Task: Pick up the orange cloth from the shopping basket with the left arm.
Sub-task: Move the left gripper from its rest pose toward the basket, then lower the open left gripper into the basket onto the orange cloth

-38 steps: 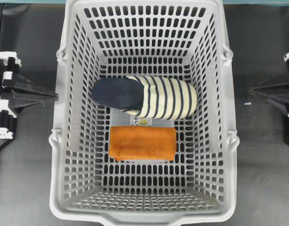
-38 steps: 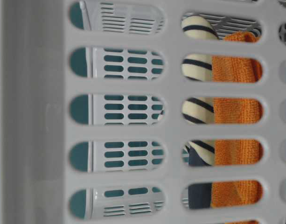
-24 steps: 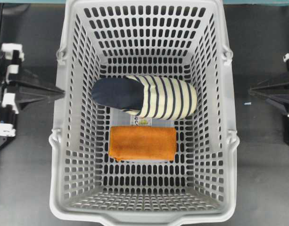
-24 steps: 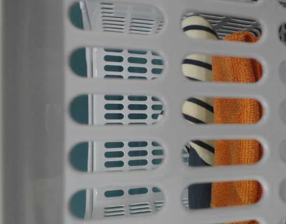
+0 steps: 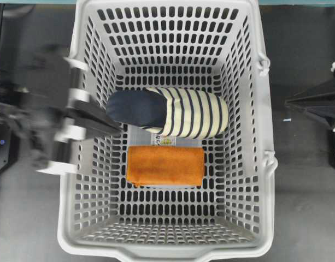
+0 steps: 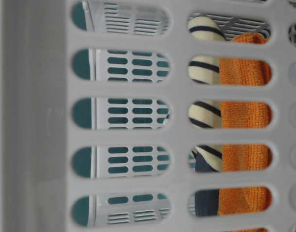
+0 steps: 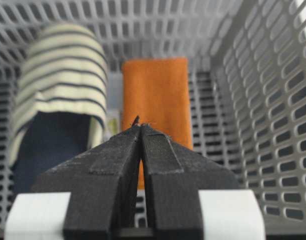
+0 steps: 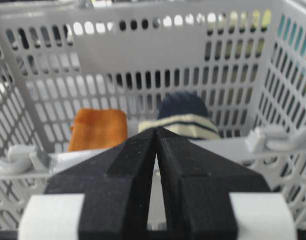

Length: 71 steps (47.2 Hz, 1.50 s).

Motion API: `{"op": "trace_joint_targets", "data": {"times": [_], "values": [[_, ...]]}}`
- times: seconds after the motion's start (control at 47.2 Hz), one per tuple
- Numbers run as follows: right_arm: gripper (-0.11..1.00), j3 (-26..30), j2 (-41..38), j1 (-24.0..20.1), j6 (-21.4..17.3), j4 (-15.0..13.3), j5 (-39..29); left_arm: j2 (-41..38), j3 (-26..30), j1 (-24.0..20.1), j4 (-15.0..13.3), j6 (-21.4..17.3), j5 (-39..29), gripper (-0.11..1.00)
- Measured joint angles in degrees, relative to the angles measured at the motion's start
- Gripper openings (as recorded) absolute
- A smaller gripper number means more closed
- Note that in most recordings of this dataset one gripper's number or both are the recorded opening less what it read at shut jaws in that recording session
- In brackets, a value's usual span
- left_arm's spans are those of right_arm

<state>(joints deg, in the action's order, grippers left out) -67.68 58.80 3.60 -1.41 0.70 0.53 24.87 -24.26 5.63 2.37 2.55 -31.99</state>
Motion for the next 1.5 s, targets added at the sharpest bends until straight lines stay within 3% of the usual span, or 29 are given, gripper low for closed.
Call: {"op": "trace_joint_targets", "data": {"times": [0.339,0.487,0.593,0.783,0.868,1.185,1.503], "values": [[0.0,-0.62,4.31,-0.09,-0.35,0.0,-5.19,-17.84,16.52,0.26,0.0,-0.18,-17.67,0.0],[0.0,-0.7,5.54,0.0,-0.7,0.0,-5.98,-22.24,20.04,0.35,0.0,0.0,-20.21,0.02],[0.0,-1.05,5.89,-0.09,-0.7,0.0,-5.98,-24.43,20.57,0.44,0.0,0.44,-20.39,0.22],[0.0,-1.32,5.89,0.0,-0.7,0.0,-5.89,-28.56,20.65,0.62,0.0,0.7,-20.39,0.77],[0.0,-1.32,5.89,0.0,-0.7,0.0,-5.8,-30.41,20.65,0.79,0.0,0.79,-20.39,0.9],[0.0,-1.32,5.89,0.0,-0.7,0.0,-5.71,-35.42,19.86,1.05,0.0,1.49,-16.96,0.9],[0.0,-1.93,5.89,0.0,-0.7,0.0,-5.62,-36.04,14.85,1.14,-0.09,4.39,-11.34,0.87]]}}
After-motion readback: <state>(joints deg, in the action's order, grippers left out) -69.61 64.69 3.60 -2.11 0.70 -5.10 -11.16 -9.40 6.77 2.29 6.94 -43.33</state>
